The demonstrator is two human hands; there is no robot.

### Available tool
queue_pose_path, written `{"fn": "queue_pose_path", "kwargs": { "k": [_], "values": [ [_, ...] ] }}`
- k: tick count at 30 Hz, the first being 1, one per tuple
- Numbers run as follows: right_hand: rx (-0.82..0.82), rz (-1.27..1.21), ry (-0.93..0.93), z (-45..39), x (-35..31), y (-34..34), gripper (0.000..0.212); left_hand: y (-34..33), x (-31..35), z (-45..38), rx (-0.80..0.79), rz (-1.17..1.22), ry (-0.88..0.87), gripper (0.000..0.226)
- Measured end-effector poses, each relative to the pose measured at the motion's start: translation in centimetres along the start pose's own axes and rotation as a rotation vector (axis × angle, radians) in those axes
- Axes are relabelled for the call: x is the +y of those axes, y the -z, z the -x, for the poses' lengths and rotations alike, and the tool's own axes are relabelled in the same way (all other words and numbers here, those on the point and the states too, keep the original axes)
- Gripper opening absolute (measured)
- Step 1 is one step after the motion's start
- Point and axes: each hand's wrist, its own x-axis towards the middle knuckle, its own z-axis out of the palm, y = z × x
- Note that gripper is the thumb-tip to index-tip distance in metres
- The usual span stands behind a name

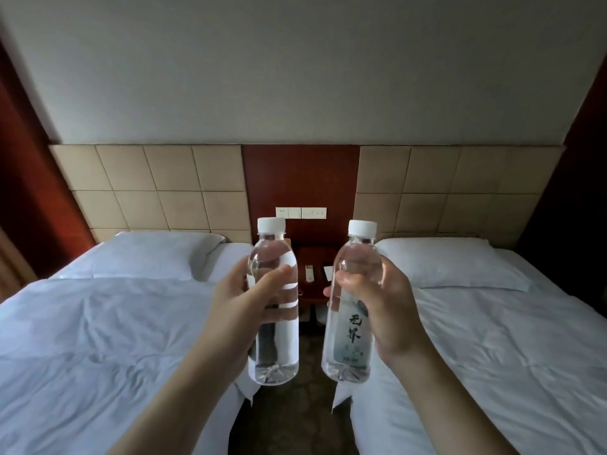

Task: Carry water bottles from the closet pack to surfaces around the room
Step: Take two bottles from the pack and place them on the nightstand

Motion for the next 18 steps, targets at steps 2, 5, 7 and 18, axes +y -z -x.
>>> {"fn": "queue_pose_path", "kwargs": {
  "k": [2,5,7,18],
  "values": [
    [0.013,0.029,0.000,-4.4,1.5,-1.0,0.037,0.8,-1.1,-4.6,-0.008,-0.013,0.001,0.039],
    [0.054,0.040,-0.002,-11.1,4.2,-2.7,0.037,2.4,-2.9,-12.1,-0.038,0.007,0.019,0.026],
    [0.078,0.031,-0.007,-15.7,5.7,-3.8,0.039,3.4,-3.8,-17.5,-0.079,0.006,0.020,0.022],
    [0.250,0.005,-0.053,-37.3,11.3,-5.7,0.040,3.2,-7.6,-43.2,-0.279,0.030,0.050,0.028]
  ]
}}
